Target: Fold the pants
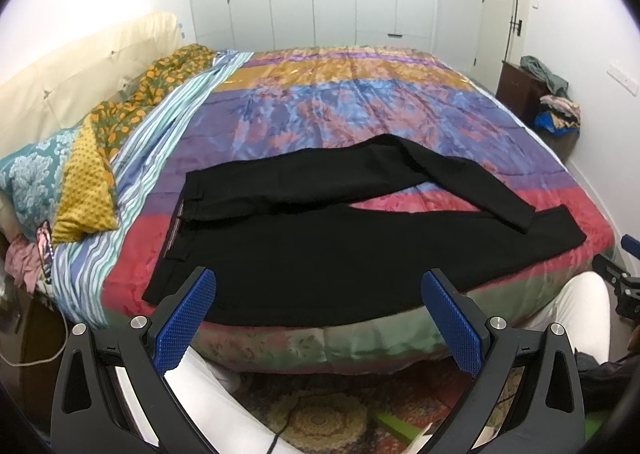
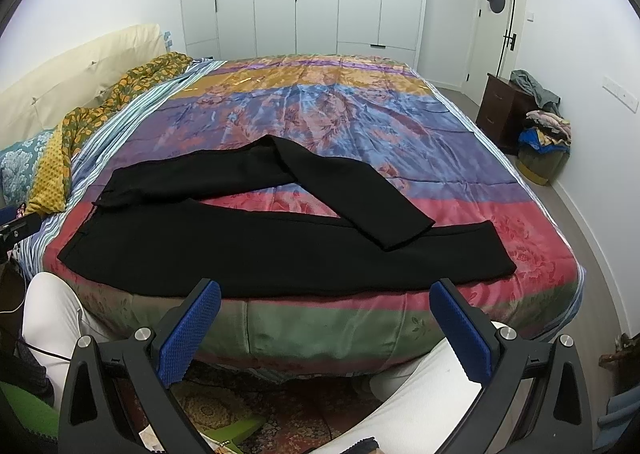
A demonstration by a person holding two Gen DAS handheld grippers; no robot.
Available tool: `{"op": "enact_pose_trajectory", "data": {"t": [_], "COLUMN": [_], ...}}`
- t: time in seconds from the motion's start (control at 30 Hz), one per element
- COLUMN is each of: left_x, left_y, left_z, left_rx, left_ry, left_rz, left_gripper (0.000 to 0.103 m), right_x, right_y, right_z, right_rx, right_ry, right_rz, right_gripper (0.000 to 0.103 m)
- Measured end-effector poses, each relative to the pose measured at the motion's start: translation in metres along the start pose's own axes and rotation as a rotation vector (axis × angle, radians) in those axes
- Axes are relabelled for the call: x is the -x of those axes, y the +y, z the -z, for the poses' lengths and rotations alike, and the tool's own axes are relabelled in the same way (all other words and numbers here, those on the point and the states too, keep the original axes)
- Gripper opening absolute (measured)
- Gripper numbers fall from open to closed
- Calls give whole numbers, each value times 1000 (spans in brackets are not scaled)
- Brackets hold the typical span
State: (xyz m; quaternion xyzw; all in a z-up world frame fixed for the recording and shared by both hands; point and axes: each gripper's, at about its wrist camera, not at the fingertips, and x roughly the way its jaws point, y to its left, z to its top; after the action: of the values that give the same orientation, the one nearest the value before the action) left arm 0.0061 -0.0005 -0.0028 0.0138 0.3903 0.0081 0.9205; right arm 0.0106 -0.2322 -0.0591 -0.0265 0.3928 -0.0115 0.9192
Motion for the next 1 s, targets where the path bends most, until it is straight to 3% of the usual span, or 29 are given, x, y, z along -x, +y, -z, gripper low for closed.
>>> {"op": "enact_pose_trajectory", "data": {"t": [0.23,0.53,1.0], "left_x": [2,-7,-9], "left_y": [5,8,6], "left_z": [-2,2,0], "left_rx": [16,25,22], "left_ry": [-26,11,14], "left_rz": [-10,-29,20], "left_gripper": [103,103,103], "right_x": [1,-2,-3], "right_y": [0,-1,0], "right_z": [-3,-3,-1], "right_rx": [-4,-9,-9], "right_ry": [-11,-1,-5], "right_rz": [9,12,22], "right_gripper": [103,103,103]}}
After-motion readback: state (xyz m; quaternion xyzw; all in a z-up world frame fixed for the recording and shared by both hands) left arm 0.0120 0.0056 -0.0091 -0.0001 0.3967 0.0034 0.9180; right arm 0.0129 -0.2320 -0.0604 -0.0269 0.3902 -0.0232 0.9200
